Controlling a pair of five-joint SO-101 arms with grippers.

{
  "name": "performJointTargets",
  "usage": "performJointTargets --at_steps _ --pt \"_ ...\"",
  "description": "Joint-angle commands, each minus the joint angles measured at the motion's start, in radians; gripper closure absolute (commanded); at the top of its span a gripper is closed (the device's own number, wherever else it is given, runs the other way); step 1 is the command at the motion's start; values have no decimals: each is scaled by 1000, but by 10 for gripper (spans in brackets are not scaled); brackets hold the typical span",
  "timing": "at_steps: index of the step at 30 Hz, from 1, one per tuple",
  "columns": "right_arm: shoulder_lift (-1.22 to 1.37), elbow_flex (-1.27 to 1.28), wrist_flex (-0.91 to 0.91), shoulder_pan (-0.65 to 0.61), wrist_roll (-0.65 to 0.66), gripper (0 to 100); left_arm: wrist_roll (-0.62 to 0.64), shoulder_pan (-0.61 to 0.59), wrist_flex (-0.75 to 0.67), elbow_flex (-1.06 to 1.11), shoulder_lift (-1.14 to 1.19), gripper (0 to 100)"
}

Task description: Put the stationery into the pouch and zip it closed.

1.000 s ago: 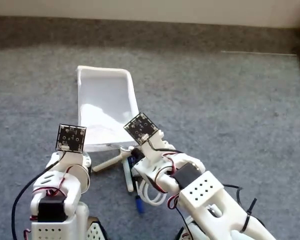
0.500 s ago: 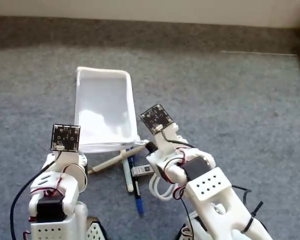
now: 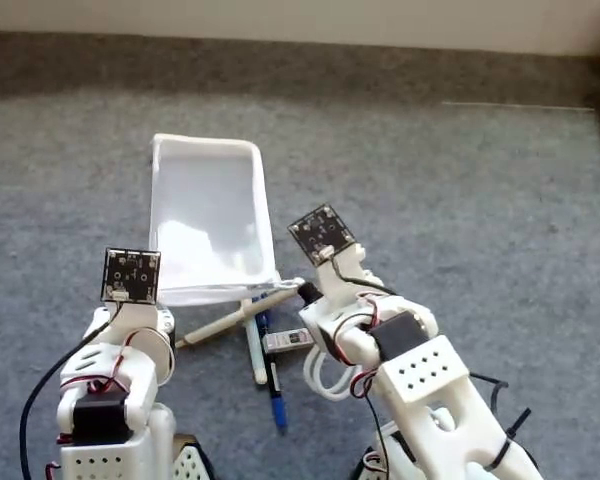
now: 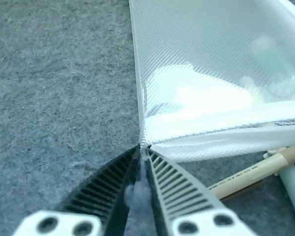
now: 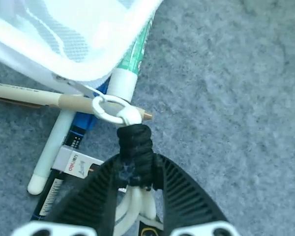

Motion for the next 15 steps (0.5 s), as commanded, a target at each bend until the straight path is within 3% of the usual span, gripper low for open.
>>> performJointTargets --at_steps 1,6,15 --pt "-93 -65 44 -24 5 993 6 -22 -18 -51 -12 946" --pt "-213 -65 110 -76 5 993 11 -25 -49 -5 -10 783" --pt "-282 -65 136 -85 5 993 6 -19 -117 41 -10 776"
